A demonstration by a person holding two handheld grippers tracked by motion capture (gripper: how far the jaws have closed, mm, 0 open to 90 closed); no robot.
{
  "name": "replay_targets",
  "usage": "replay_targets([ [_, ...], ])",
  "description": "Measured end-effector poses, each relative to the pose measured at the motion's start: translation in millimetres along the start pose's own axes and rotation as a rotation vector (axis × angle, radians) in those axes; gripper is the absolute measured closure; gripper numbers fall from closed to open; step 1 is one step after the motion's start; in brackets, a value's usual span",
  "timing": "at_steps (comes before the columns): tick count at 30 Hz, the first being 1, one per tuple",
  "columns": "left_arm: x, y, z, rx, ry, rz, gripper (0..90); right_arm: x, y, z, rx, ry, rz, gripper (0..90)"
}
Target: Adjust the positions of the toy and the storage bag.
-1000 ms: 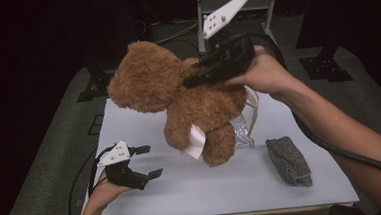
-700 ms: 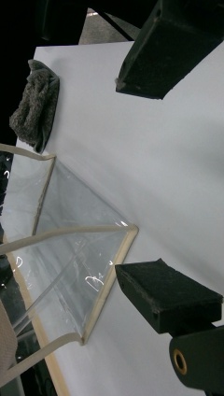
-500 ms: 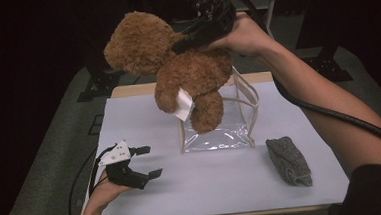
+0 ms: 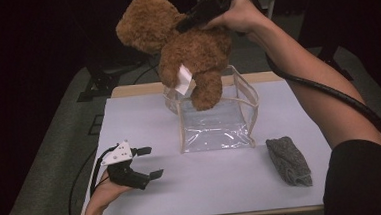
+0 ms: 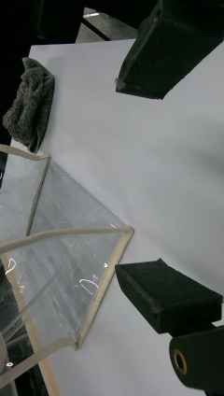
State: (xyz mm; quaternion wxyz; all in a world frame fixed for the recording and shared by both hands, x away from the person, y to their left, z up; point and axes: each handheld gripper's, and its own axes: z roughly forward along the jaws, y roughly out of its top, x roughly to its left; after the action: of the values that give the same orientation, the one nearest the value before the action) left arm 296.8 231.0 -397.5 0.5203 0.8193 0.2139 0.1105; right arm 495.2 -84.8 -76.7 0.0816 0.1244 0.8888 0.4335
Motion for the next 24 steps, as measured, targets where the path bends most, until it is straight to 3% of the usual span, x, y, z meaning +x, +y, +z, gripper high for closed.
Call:
replay_targets([
  [7, -0.1, -0.9, -1.2, 0.003, 0.001, -0.003, 10.4, -29.9, 2.4, 0.6, -0.001, -0.059, 0.038, 72.7],
  [14, 1.1, -3.8, -2.2, 0.004, 0.002, -0.004, 10.4, -52.1, -4.2, 13.4, 0.044, -0.114, 0.047, 72.7],
  [19, 0.0, -4.5, -2.4, 0.009, -0.004, -0.004, 10.4, -50.5, -11.8, 25.4, 0.057, -0.111, 0.04, 72.6],
  [24, -3.3, -3.7, -0.7, 0.011, -0.013, 0.0, 10.4, -32.1, -19.6, 38.7, 0.05, -0.075, 0.026, 72.6],
])
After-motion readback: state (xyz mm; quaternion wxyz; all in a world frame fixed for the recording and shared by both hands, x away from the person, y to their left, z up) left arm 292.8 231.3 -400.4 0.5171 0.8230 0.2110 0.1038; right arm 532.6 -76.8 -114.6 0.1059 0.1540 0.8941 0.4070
